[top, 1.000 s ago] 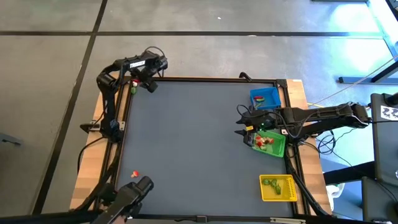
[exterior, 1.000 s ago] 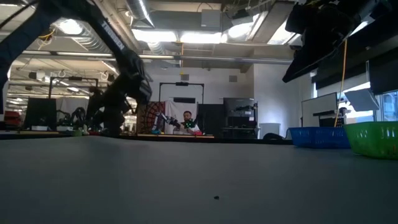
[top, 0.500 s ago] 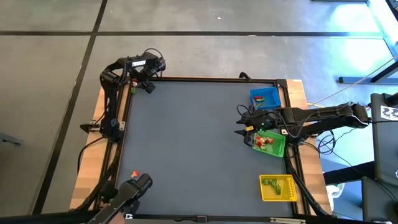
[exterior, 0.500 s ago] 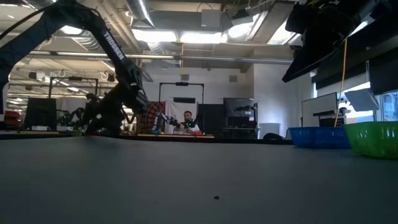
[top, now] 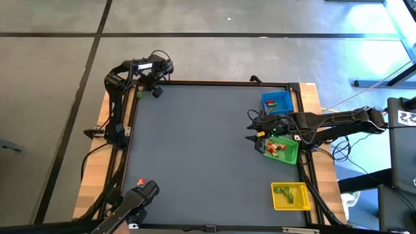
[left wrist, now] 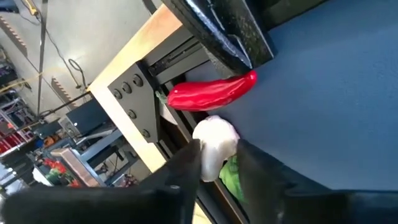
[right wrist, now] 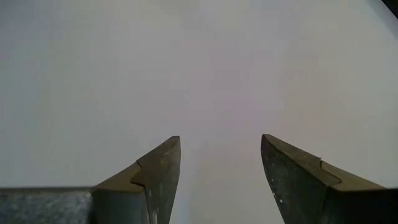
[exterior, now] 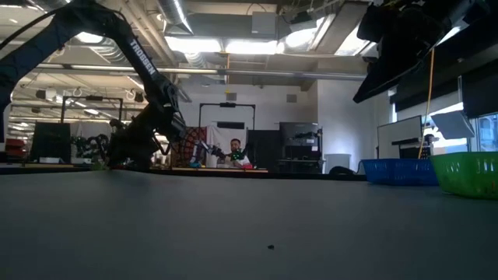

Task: Sort produce into baskets
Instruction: Put the brown mushroom into the green basket

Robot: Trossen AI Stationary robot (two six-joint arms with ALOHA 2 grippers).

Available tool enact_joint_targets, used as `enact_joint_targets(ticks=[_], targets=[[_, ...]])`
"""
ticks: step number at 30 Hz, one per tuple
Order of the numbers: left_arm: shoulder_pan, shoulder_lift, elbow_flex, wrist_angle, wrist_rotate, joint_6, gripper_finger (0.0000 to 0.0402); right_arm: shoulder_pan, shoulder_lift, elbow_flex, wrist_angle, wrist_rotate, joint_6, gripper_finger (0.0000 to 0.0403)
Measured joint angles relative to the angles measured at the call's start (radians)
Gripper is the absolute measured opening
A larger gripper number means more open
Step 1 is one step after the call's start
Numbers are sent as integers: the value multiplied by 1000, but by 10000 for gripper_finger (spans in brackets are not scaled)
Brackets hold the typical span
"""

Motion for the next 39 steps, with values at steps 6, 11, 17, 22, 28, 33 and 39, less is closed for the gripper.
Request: enact_joint_targets(ticks=[6,11,17,22,28,33,39], targets=[[0,-1,0,0,0,26,33,0,0,0,0,0,1,223],[-12,-2,0,0,-1,41,7,0,0,0,-3,0,0,223],[-64,-55,0,0,0,41,12,0,0,0,-5,0,-16,223],[-154,-160,1,0,1,40,5,0,0,0,0,0,-17,223],[-298,-320,1,11,44,22,14,0,0,0,11,19,-5,223],[-436,-447,1,68,124,-13,11,0,1,0,29,-4,51,241],[-617,-568,-10,177,181,-41,9,0,37,0,88,-34,70,301]])
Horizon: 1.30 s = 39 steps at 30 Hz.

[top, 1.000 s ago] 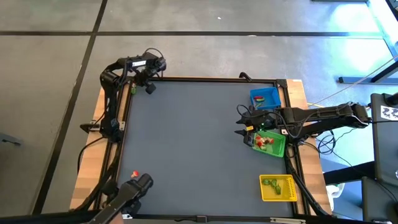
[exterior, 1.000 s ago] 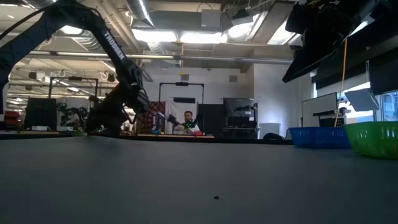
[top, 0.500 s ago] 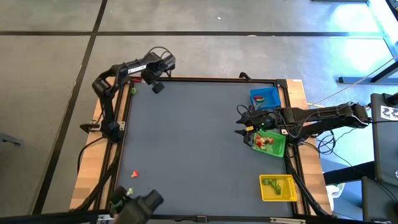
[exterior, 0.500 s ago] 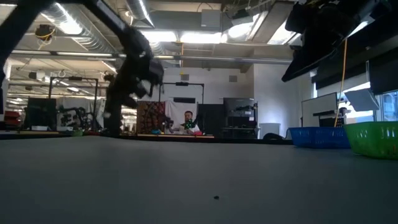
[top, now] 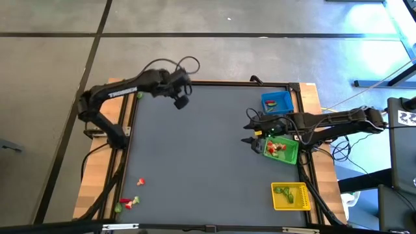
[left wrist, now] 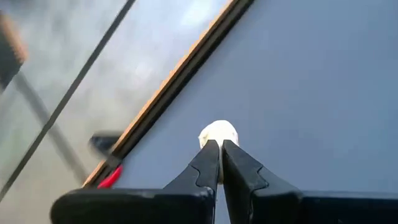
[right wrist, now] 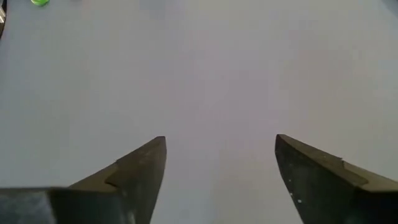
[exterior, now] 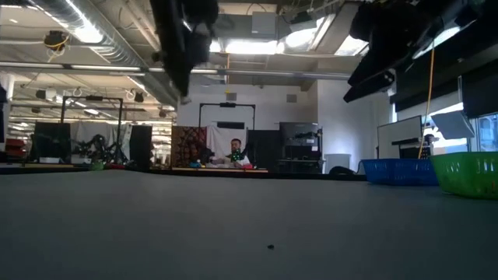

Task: Sort produce into baskets
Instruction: Put the brown mushroom into the green basket

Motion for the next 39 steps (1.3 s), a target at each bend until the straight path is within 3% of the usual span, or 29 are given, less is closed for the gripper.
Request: enact_joint_targets(ticks=[6,17,26,33,39], targets=[[-190,-79,-58,186,61,0,14,1,72,0,117,-39,-7,320],[-443,-92,-157,549,141,-1,15,1,149,0,446,-98,-72,295],[-540,-90,-257,880,168,22,15,1,204,0,723,-110,-109,274],[-564,-83,-302,1024,168,32,15,1,287,0,924,-185,-109,249],[-566,-84,-308,1015,169,29,15,0,302,0,967,-204,-110,178]])
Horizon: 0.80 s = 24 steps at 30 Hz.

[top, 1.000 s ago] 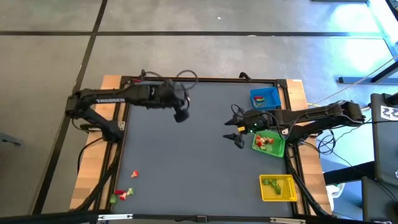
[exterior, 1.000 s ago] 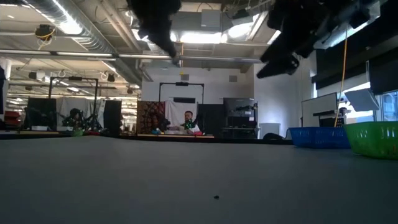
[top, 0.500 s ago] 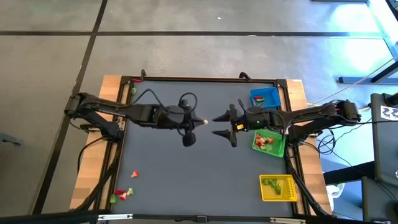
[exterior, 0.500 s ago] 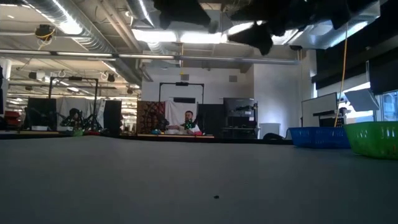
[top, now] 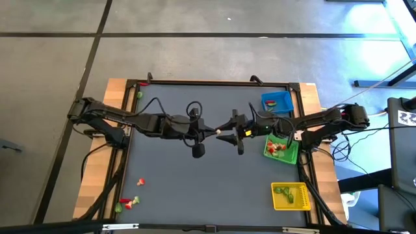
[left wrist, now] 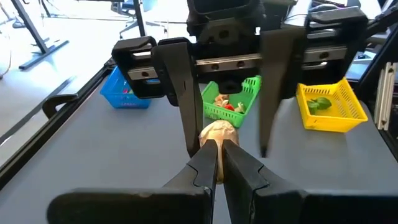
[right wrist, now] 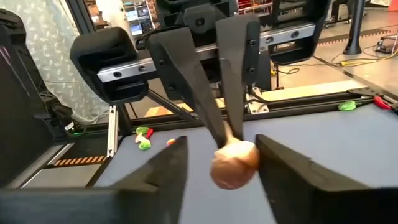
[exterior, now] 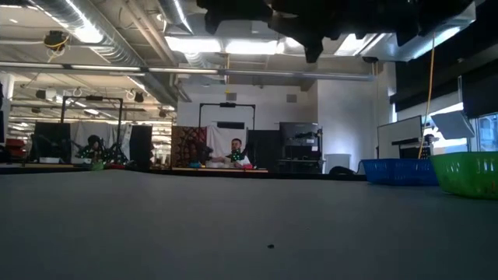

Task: Sort produce into baskets
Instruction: Put the brown mushroom into the green basket

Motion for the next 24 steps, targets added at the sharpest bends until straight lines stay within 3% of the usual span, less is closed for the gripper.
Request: enact_joint_targets(ticks=[8,13,20,24], targets=[[0,0,0,6,6,7,15,-1,0,0,-3,2,-27,20],[3,0,0,6,13,9,34,0,-1,0,-15,2,-43,32],[0,0,0,-9,10,-7,130,0,-2,1,-49,-6,-98,27],[-7,-1,0,-26,10,-3,164,1,-42,0,-150,-3,-130,27]])
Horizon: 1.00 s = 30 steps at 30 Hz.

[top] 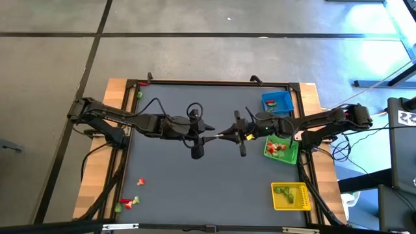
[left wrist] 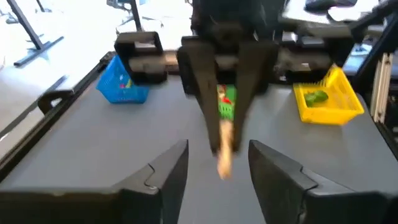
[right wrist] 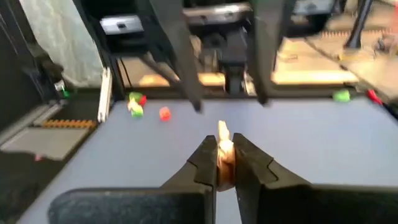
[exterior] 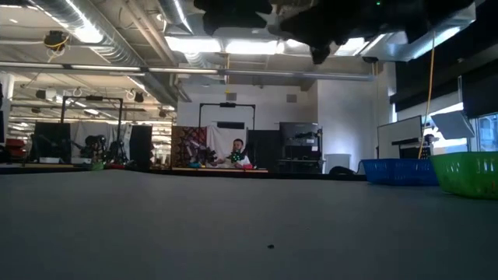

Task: Sort produce into baskets
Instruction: Put the brown mushroom into the green basket

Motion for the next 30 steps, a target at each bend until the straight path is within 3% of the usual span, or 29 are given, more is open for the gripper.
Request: enact_joint_targets(ticks=[11,18,23,30], targets=[[-13,1,0,-42,0,-5,175,0,-297,0,-651,137,65,32],[-13,1,0,-56,-11,-5,175,2,-479,0,-1104,120,304,32],[-3,1,0,-53,-41,-4,175,58,-521,0,-1439,128,544,32],[35,0,0,-53,-45,-4,175,127,-517,-83,-1526,153,745,33]])
